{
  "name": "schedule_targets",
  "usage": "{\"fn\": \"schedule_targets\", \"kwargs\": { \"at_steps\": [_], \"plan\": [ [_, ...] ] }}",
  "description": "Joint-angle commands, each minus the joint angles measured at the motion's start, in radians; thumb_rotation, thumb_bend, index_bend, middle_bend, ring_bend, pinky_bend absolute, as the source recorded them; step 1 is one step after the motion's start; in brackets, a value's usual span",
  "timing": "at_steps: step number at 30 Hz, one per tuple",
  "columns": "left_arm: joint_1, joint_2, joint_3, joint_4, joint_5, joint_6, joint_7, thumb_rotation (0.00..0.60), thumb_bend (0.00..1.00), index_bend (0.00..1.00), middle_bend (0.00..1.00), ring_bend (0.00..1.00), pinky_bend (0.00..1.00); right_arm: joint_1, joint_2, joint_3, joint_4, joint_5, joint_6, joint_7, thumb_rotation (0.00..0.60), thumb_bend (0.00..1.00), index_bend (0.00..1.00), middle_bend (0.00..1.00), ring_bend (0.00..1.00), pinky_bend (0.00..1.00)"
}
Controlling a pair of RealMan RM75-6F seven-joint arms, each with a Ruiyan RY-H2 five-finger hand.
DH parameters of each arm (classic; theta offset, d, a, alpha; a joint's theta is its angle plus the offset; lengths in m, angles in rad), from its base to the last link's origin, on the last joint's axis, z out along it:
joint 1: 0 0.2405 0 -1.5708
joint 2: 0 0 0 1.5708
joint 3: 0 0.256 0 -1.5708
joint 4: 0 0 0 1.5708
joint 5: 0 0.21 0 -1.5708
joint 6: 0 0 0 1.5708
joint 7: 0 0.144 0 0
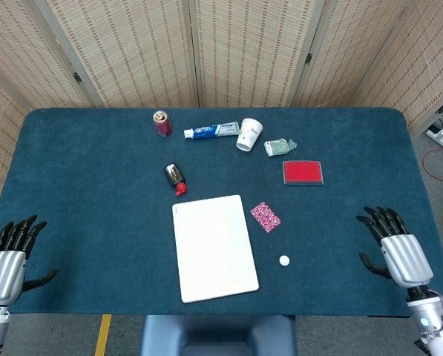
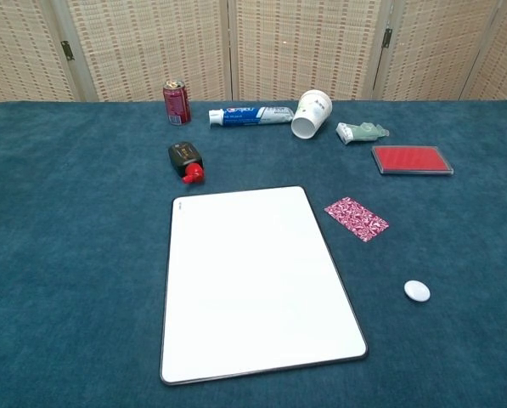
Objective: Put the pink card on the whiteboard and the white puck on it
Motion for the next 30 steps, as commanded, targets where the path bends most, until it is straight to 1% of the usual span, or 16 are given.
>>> {"fn": "schedule_targets", "kwargs": {
  "at_steps": [1,5,7,14,16,19,22,30],
  "plan": [
    [0.005,0.003,0.002,-0.001,0.003,0.008,-0.006,0.600,0.14,0.14,0.07,0.11,0.00,0.051,-0.018,0.026,-0.026,0.048,-0.072,-0.051,0.600,0.36,0.16,0.10,0.02,0.00],
    [0.013,0.007,0.005,0.001,0.007,0.018,-0.015,0.600,0.14,0.14,0.07,0.11,0.00,0.109,-0.049,0.056,-0.035,0.100,-0.150,-0.093,0.600,0.36,0.16,0.10,0.02,0.00],
    [0.018,0.009,0.007,0.002,0.008,0.024,-0.021,0.600,0.14,0.14,0.07,0.11,0.00,0.143,-0.076,0.071,-0.034,0.133,-0.193,-0.134,0.600,0.36,0.16,0.09,0.02,0.00],
    [0.033,0.013,0.014,0.011,0.016,0.041,-0.042,0.600,0.14,0.14,0.07,0.11,0.00,0.252,-0.207,0.122,0.021,0.251,-0.303,-0.248,0.600,0.33,0.16,0.05,0.00,0.00],
    [0.035,0.013,0.015,0.013,0.017,0.044,-0.045,0.600,0.14,0.14,0.07,0.11,0.00,0.276,-0.240,0.129,0.040,0.276,-0.321,-0.276,0.600,0.30,0.15,0.03,0.00,0.00],
    [0.039,0.012,0.016,0.017,0.016,0.046,-0.051,0.600,0.14,0.14,0.07,0.11,0.00,0.311,-0.291,0.141,0.060,0.320,-0.345,-0.320,0.600,0.26,0.06,0.00,0.00,0.00],
    [0.042,0.013,0.017,0.020,0.016,0.047,-0.060,0.600,0.14,0.14,0.07,0.11,0.00,0.342,-0.339,0.148,0.084,0.352,-0.358,-0.357,0.600,0.25,0.01,0.00,0.00,0.00],
    [0.048,0.012,0.018,0.031,0.015,0.049,-0.071,0.600,0.14,0.14,0.07,0.11,0.00,0.411,-0.452,0.160,0.176,0.443,-0.395,-0.422,0.600,0.25,0.00,0.00,0.00,0.00]
  ]
}}
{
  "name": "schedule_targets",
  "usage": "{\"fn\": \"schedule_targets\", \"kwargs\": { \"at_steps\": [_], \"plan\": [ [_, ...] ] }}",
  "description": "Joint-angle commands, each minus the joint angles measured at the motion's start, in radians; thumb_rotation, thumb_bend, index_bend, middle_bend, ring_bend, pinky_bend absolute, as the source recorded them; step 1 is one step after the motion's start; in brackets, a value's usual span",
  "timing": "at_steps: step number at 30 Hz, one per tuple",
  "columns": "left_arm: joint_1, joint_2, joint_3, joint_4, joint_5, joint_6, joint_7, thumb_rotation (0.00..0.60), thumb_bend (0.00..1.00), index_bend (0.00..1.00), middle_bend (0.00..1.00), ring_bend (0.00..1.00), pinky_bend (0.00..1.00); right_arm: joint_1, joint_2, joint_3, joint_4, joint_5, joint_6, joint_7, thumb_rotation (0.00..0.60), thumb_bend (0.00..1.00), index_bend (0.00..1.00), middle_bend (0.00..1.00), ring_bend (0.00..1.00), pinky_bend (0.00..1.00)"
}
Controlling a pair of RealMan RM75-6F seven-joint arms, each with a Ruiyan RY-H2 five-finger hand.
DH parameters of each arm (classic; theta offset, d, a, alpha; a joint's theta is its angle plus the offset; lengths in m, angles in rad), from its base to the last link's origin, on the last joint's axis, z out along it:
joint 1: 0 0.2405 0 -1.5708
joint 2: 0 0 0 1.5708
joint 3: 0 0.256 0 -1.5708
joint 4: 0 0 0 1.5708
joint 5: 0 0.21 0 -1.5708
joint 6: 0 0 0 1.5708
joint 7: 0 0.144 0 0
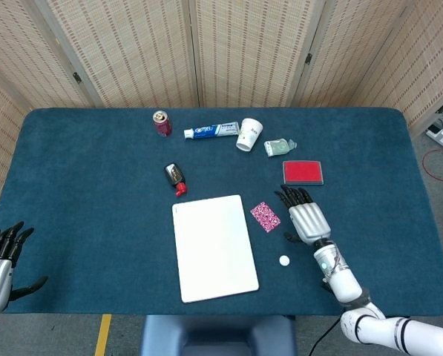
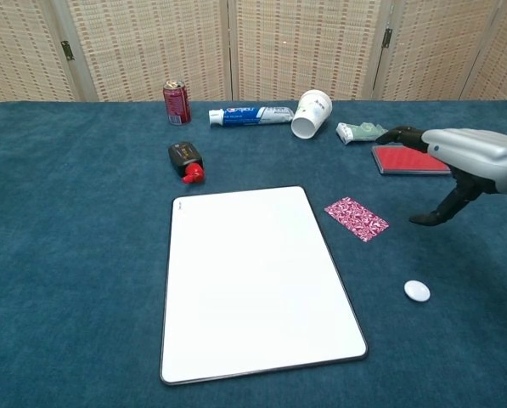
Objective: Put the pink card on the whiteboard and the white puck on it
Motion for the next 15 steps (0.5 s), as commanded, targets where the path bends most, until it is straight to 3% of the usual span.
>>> {"fn": "schedule_targets", "kwargs": {
  "at_steps": [1,15],
  "plan": [
    [0.001,0.000,-0.001,0.001,-0.002,0.001,-0.002,0.600,0.14,0.14,0.07,0.11,0.00,0.029,-0.043,0.003,0.036,0.037,-0.017,-0.030,0.600,0.25,0.00,0.00,0.00,0.00],
    [0.006,0.000,-0.003,0.013,-0.006,-0.001,-0.013,0.600,0.14,0.14,0.07,0.11,0.00,0.115,-0.157,0.007,0.169,0.129,-0.052,-0.097,0.600,0.25,0.00,0.00,0.00,0.00]
  ]
}}
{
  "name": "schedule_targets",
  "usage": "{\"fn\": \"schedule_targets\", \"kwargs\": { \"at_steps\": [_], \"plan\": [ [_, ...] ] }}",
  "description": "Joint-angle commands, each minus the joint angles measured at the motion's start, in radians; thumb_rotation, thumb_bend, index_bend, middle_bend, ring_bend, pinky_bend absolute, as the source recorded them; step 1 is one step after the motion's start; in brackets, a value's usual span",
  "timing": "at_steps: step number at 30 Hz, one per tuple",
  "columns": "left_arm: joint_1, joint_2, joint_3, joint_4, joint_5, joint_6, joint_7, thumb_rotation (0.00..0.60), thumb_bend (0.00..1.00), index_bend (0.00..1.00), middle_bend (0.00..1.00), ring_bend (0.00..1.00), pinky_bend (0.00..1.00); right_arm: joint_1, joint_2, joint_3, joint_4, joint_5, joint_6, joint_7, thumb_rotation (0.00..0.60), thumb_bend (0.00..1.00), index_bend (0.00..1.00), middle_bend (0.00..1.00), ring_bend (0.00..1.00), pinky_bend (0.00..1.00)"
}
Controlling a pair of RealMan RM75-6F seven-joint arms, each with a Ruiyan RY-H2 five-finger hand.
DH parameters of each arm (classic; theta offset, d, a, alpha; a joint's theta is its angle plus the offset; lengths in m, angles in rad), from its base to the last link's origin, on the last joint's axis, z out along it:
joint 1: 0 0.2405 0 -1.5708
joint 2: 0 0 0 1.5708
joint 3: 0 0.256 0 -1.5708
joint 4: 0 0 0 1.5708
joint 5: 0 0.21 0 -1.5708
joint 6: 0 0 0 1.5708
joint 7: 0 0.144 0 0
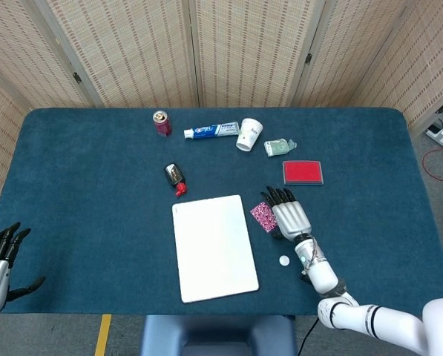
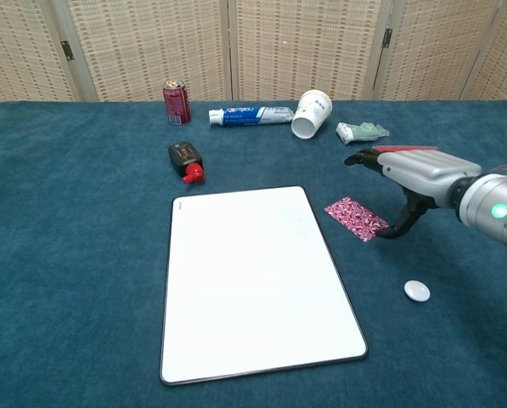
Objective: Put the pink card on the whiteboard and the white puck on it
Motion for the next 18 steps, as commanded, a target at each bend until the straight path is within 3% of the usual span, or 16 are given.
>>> {"fn": "schedule_targets", "kwargs": {
  "at_steps": [1,18],
  "plan": [
    [0.000,-0.001,-0.001,0.001,0.000,0.000,-0.001,0.600,0.14,0.14,0.07,0.11,0.00,0.013,-0.016,0.003,0.017,0.011,-0.002,-0.004,0.600,0.25,0.00,0.00,0.00,0.00],
    [0.002,-0.004,-0.005,0.011,-0.010,-0.006,-0.009,0.600,0.14,0.14,0.07,0.11,0.00,0.068,-0.086,0.001,0.100,0.052,-0.022,-0.013,0.600,0.25,0.00,0.00,0.00,0.00]
  ]
}}
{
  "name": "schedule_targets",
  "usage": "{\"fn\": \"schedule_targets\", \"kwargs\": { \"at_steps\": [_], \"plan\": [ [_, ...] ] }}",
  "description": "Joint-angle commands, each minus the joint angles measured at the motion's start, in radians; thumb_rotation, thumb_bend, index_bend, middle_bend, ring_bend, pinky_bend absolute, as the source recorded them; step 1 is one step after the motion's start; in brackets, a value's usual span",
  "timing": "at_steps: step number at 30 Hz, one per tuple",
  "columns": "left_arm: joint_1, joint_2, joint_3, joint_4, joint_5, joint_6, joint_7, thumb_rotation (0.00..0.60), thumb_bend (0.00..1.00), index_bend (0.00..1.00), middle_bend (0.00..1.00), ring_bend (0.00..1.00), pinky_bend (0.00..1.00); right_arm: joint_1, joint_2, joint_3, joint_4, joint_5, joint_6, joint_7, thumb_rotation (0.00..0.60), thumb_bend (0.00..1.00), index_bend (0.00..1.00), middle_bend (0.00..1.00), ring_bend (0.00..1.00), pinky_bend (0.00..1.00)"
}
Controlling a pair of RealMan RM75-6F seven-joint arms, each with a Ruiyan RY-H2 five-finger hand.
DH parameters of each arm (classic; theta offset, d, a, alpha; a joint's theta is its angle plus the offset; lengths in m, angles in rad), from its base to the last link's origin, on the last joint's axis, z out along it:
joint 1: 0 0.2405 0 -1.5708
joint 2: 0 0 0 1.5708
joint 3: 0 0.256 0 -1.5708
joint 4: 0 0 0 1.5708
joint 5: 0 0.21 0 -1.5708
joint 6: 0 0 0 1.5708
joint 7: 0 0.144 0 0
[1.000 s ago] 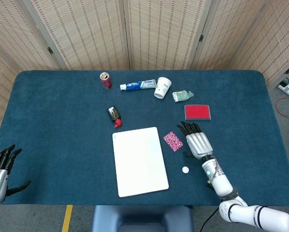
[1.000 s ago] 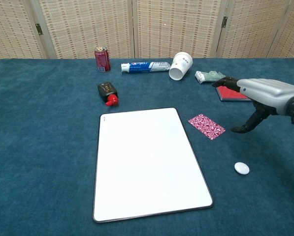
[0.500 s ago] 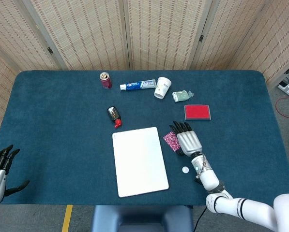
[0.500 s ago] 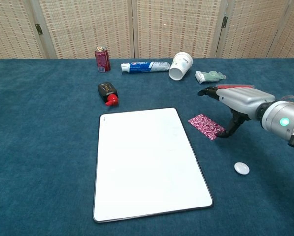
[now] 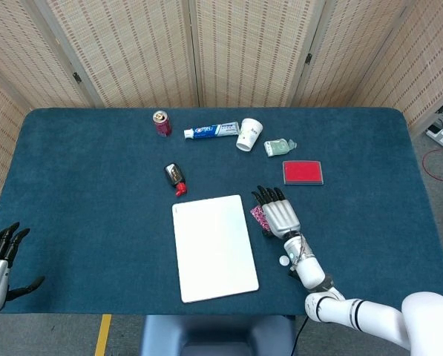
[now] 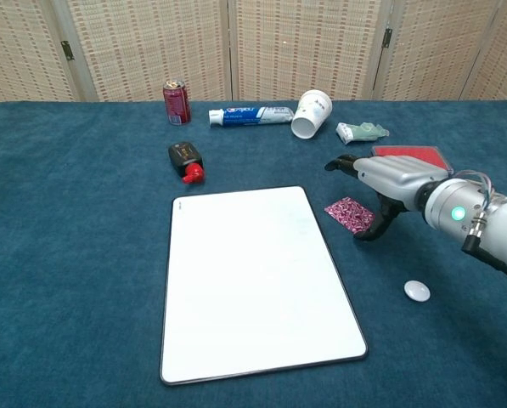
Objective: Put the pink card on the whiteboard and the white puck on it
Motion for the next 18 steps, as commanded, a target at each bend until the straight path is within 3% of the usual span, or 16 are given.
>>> {"fn": "schedule_targets", "kwargs": {
  "at_steps": [1,18],
  "plan": [
    [0.001,0.000,-0.001,0.002,-0.002,-0.001,-0.001,0.600,0.14,0.14,0.07,0.11,0.00,0.004,-0.005,-0.001,0.009,0.006,-0.002,0.001,0.600,0.25,0.00,0.00,0.00,0.00],
    [0.001,-0.007,0.000,0.011,-0.002,-0.008,-0.004,0.600,0.14,0.14,0.07,0.11,0.00,0.004,0.009,-0.017,0.026,0.027,0.008,-0.005,0.600,0.25,0.00,0.00,0.00,0.00]
  ]
}}
